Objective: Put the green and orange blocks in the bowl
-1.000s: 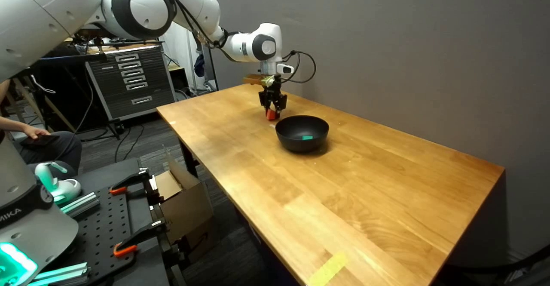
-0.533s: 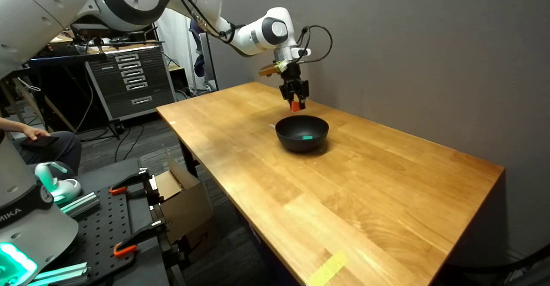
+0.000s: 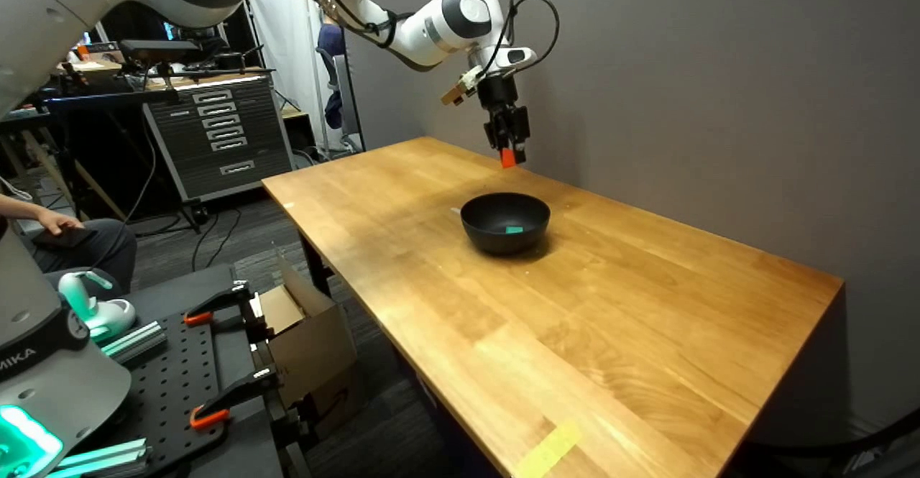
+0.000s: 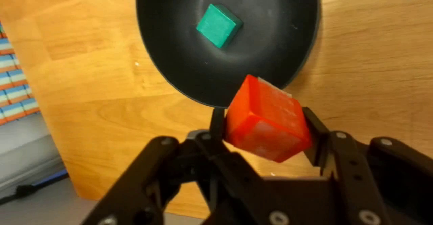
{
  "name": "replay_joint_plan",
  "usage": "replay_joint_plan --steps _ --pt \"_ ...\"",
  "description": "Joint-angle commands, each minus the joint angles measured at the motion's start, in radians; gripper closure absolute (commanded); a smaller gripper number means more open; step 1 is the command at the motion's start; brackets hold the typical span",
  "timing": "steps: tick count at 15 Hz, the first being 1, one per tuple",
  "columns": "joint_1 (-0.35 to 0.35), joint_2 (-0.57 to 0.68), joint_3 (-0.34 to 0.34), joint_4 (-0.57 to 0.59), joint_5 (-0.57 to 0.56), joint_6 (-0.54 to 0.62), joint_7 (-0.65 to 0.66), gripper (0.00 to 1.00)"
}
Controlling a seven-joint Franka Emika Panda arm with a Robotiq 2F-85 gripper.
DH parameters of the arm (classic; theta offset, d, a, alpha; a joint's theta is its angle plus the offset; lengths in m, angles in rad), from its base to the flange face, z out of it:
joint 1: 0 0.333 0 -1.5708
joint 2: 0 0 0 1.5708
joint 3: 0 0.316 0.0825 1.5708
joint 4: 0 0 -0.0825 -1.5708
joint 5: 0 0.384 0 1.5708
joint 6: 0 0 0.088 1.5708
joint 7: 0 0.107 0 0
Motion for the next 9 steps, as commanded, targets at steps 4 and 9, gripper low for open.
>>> replay_joint_plan --steps 4,9 --pt "-0.064 -0.168 -0.002 -0.247 -0.002 0.003 0.114 0.05" --pt "-0.173 -0.358 0.113 -0.496 0.135 0.053 -0.098 0.00"
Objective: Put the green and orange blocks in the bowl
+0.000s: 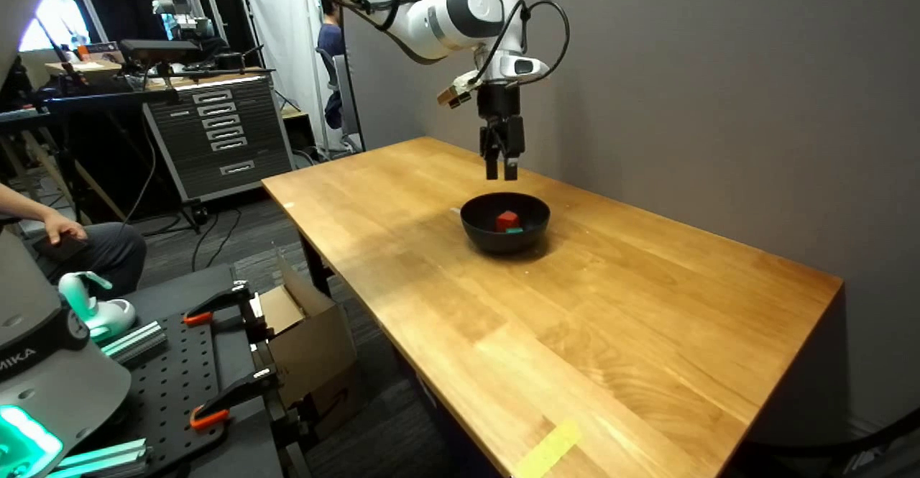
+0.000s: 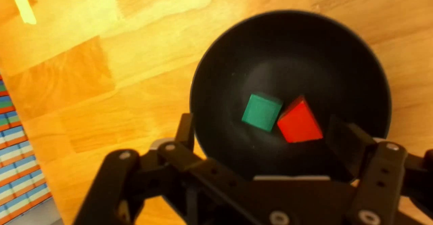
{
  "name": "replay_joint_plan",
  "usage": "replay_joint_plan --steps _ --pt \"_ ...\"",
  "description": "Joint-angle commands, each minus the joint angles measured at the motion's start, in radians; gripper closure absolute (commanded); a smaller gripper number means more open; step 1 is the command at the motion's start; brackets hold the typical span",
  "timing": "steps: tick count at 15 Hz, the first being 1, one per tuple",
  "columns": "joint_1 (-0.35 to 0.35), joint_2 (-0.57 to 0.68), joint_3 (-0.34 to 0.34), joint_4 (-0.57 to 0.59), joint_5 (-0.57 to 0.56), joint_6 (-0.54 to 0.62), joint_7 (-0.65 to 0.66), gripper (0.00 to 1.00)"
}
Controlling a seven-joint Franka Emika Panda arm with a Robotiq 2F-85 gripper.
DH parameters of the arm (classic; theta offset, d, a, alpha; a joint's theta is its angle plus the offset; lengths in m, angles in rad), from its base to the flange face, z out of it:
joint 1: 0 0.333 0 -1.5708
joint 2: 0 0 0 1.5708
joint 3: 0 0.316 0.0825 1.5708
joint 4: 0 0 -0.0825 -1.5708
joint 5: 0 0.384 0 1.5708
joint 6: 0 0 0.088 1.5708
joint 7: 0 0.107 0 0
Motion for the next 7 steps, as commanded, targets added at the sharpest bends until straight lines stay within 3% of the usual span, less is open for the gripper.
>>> replay_joint_plan --steps 1,4,5,7 --pt "-0.075 -0.204 0.077 -0.239 0.089 0.060 -0.134 0.00" --pt "-0.126 -0.331 0.120 -0.375 0.192 0.068 -0.242 0.00" --pt "-0.090 -0.200 0.093 -0.223 0.131 0.016 -0.169 0.00" --pt "-0.110 -0.270 0.107 -0.295 0.164 0.019 -0.207 0.00"
